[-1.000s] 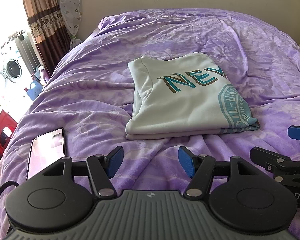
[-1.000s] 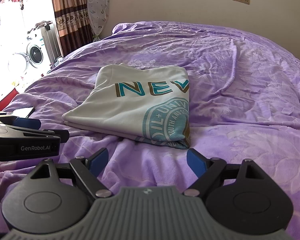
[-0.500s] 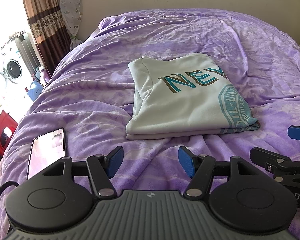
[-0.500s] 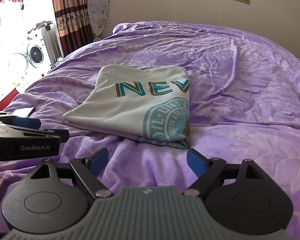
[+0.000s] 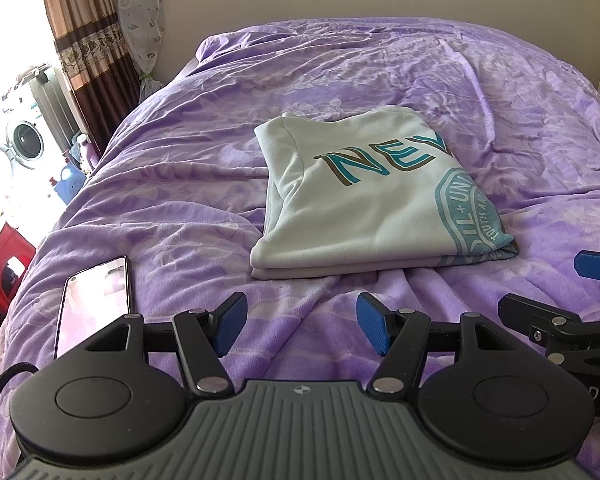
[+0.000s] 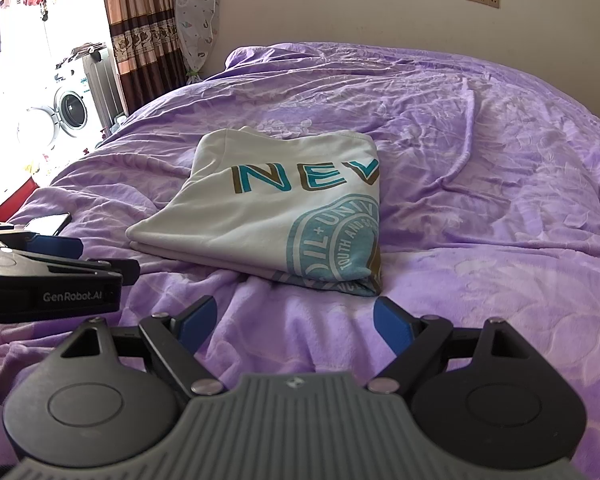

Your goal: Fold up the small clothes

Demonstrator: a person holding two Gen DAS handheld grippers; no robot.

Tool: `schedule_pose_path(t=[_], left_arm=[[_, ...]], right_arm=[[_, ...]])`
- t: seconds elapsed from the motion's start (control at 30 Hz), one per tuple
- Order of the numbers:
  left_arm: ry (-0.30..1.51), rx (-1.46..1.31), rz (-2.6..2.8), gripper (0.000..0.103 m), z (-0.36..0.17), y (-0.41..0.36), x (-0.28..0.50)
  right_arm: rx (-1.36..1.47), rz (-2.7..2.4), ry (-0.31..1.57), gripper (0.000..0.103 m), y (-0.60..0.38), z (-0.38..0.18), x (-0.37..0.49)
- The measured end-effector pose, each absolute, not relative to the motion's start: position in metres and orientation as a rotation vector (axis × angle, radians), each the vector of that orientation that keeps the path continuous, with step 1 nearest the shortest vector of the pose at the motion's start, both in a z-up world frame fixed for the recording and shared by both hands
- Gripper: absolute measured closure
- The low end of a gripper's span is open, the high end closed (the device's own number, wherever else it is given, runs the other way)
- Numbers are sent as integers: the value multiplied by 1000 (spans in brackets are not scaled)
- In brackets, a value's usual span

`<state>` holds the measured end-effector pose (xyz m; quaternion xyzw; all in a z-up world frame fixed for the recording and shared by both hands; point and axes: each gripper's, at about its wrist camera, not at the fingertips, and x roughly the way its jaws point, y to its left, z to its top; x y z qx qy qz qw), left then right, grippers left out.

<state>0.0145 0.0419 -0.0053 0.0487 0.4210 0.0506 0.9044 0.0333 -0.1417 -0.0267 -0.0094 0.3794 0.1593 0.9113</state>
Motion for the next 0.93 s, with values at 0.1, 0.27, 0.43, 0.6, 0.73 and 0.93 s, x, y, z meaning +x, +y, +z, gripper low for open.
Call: schedule_pose_path(t=[0.1,0.27,0.43,0.6,0.73,0.93], left_arm=[[872,99,104,29,-5,41,14],[876,98,98,29,-6,42,15],[871,104,88,29,-6,42,14],[870,107,86,29,-5,42,14],[866,116,80,29,-5,41,14],[858,118,80,29,-4,42,13]], right_arm=[[-19,329,783,21,-142,-27,33],[-17,330,785,21,-141,-26,34],[-17,331,786,21,-140,-26,34],[-16,332,786,21,-140,-26,34],[-16,331,785,21,-140,-26,34],[-15,331,786,21,-140,-26,34]])
